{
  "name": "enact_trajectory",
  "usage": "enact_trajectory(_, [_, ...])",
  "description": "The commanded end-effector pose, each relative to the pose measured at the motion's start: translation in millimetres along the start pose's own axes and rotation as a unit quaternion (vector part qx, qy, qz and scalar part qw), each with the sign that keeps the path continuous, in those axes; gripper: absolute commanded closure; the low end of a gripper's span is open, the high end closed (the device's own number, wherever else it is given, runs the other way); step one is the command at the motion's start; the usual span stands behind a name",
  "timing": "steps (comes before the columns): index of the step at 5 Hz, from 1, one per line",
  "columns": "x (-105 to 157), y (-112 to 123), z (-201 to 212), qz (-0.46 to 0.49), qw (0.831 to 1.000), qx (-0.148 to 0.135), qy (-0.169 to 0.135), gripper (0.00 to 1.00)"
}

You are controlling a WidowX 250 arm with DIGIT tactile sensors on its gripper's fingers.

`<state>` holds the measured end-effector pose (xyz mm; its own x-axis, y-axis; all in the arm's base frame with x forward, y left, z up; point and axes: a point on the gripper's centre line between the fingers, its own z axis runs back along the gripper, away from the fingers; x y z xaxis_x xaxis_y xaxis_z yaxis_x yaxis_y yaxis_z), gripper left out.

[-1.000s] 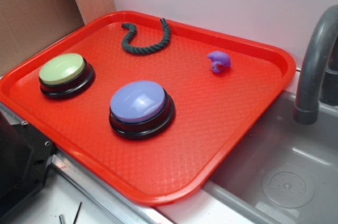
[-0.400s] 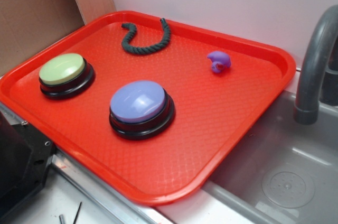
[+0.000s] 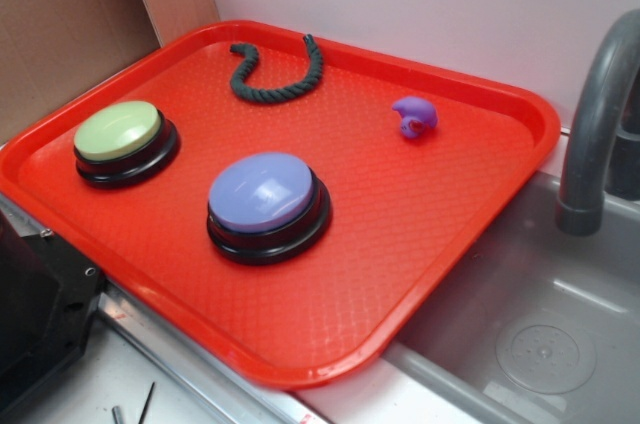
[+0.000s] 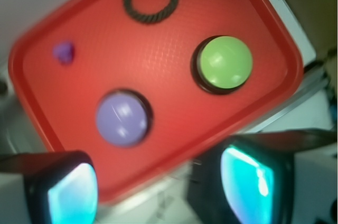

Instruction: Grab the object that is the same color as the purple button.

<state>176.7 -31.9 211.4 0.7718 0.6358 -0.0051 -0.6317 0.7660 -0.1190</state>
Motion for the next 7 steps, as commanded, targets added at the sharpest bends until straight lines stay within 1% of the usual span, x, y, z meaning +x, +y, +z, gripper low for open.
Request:
enact_trajectory(1, [30,-54,-35,0.146,0.986,-0.052,-0.062,0.00])
enact_trajectory(2, [45,-73,-60,0.181,0.979,-0.063,-0.073,0.00])
enact_trajectory(3, [60,-87,-88,0.192,0.978,-0.047,-0.070,0.00])
enact_trajectory(4, [72,-96,-114,0.209,0.974,-0.030,-0.079,0.00])
enact_trajectory(5, [77,-103,-136,0.212,0.974,-0.018,-0.080,0.00])
enact_trajectory(6, [81,-108,-155,0.204,0.977,-0.004,-0.066,0.00])
enact_trajectory(7, [85,-113,-169,0.205,0.976,0.002,-0.072,0.00])
